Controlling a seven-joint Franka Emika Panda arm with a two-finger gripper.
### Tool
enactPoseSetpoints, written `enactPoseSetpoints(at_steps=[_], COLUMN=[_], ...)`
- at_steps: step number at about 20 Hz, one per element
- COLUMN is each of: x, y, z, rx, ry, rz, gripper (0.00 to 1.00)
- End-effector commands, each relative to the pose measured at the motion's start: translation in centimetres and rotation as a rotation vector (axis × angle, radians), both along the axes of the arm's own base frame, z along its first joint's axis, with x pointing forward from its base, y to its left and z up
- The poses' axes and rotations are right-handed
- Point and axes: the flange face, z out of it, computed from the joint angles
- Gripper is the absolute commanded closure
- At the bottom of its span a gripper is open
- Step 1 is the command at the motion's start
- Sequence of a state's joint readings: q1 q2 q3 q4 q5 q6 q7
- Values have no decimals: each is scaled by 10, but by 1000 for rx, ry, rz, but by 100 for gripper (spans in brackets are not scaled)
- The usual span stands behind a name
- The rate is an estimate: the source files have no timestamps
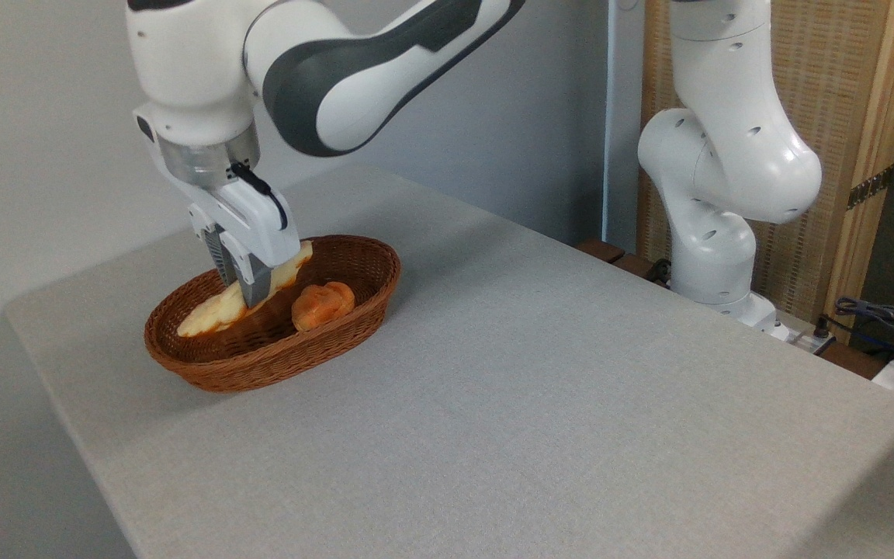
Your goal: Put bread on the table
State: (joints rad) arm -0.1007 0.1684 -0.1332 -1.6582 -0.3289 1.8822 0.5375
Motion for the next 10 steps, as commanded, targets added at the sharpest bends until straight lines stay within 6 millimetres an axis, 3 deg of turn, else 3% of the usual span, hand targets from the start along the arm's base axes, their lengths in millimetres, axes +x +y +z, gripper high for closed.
enactPoseSetpoints(at_steps=[1, 4, 7, 10], x=[-17, -17, -16, -16], y=[56, 100, 112, 113], z=[46, 58, 57, 56], rx=[46, 158, 274, 306], ry=[-70, -120, -123, -122], rz=[-101, -140, -161, -170], gripper=[67, 43, 0, 0])
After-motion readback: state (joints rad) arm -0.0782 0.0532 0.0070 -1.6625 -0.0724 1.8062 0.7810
